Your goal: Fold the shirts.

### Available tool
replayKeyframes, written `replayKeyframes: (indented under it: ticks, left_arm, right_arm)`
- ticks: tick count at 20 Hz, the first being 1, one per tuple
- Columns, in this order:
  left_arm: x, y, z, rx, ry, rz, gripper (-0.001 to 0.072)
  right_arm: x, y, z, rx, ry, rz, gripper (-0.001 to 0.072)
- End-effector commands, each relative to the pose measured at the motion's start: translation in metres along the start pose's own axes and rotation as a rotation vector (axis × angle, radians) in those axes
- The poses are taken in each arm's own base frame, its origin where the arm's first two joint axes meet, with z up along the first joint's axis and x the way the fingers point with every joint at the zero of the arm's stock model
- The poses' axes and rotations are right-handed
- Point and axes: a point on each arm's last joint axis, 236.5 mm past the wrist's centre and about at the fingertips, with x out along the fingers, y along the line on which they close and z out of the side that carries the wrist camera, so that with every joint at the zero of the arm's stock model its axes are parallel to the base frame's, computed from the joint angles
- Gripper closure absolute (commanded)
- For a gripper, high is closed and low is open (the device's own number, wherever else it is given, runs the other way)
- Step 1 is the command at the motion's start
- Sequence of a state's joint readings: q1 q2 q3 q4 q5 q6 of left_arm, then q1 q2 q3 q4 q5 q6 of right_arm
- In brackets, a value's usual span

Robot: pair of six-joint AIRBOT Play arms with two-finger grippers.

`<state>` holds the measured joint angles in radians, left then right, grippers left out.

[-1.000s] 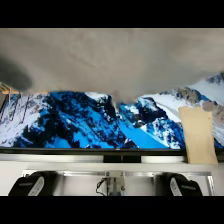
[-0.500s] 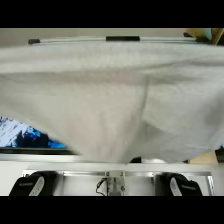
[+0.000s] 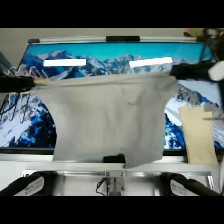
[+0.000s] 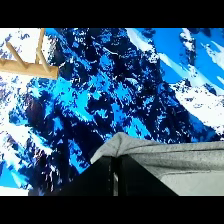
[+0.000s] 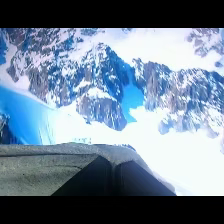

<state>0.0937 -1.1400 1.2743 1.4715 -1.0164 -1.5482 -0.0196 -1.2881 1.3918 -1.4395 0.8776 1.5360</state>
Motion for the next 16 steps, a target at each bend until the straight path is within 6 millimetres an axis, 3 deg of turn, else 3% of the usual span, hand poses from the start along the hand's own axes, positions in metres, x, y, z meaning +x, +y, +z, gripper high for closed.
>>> replayKeyframes:
  ticks: [1, 3, 5, 7, 9, 10, 11, 12, 13, 15, 16]
  left_arm:
    - [0.101, -0.002, -0.001, -0.068, 0.119, -0.035, 0.0666]
    - [0.128, -0.007, 0.009, -0.072, 0.131, -0.051, 0.0666]
    - [0.151, -0.017, 0.008, -0.092, 0.156, -0.083, 0.0665]
    - [0.172, -0.034, -0.012, -0.133, 0.223, -0.136, 0.0664]
    - [0.179, -0.048, -0.037, -0.174, 0.324, -0.187, 0.0631]
    - [0.175, -0.049, -0.047, -0.184, 0.373, -0.2, 0.0432]
    - [0.163, -0.044, -0.056, -0.178, 0.441, -0.201, 0.015]
    - [0.146, -0.034, -0.065, -0.153, 0.52, -0.204, 0.0081]
    - [0.118, -0.023, -0.085, -0.103, 0.647, -0.233, 0.0087]
    - [0.07, 0.001, -0.118, -0.117, 0.804, -0.267, 0.0089]
    - [0.057, 0.01, -0.131, -0.168, 0.808, -0.266, 0.0089]
  right_arm:
    - [0.11, 0.025, 0.017, 0.125, -0.11, 0.033, 0.063]
    - [0.136, 0.022, 0.018, 0.196, -0.119, 0.033, 0.063]
    - [0.155, 0.021, -0.004, 0.206, -0.054, 0.025, 0.0629]
    - [0.171, 0.026, -0.042, 0.223, 0.076, 0.026, 0.0629]
    - [0.173, 0.033, -0.055, 0.237, 0.129, 0.039, 0.0602]
    - [0.165, 0.036, -0.047, 0.243, 0.113, 0.051, 0.0459]
    - [0.149, 0.033, -0.035, 0.229, 0.091, 0.052, 0.0202]
    - [0.13, 0.024, -0.029, 0.164, 0.095, 0.038, 0.0166]
    - [0.107, -0.001, -0.041, 0.059, 0.175, -0.026, 0.0166]
    - [0.055, -0.06, -0.097, 0.021, 0.462, -0.147, 0.0168]
    - [0.034, -0.072, -0.123, 0.032, 0.586, -0.126, 0.0168]
